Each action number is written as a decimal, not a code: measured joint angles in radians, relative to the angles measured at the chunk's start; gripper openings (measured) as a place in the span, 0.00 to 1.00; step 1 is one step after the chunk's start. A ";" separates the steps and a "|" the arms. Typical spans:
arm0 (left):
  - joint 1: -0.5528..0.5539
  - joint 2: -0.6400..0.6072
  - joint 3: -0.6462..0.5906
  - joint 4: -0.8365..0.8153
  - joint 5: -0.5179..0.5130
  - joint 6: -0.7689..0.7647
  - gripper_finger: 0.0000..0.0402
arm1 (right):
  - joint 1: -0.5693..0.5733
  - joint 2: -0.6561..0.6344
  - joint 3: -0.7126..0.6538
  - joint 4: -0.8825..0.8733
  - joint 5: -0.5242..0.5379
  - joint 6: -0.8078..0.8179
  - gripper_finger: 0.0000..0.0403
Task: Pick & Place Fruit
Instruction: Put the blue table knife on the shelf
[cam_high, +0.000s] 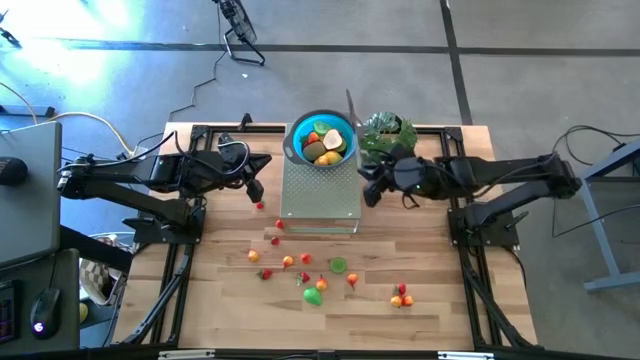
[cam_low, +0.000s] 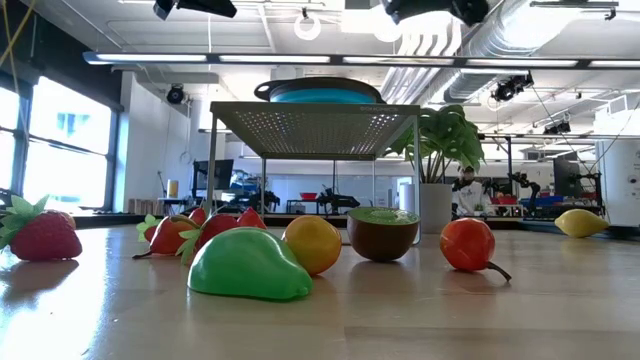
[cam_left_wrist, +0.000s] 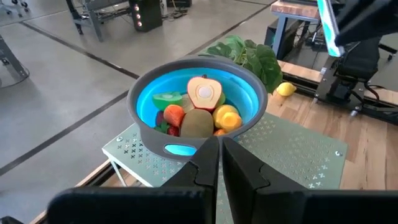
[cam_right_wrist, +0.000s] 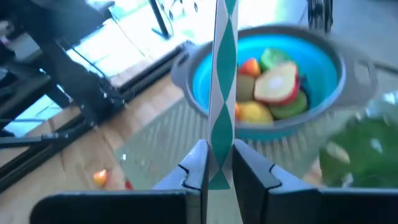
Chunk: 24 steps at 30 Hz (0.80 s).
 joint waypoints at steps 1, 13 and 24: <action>0.000 0.000 0.000 0.000 0.000 0.000 0.03 | -0.010 0.004 0.000 0.027 -0.002 -0.027 0.10; 0.000 0.000 0.000 0.001 -0.003 0.019 0.03 | -0.131 0.030 0.000 0.145 -0.202 -0.283 0.10; 0.000 0.000 0.000 0.002 -0.003 0.019 0.03 | -0.138 0.030 0.000 0.148 -0.340 -0.445 0.10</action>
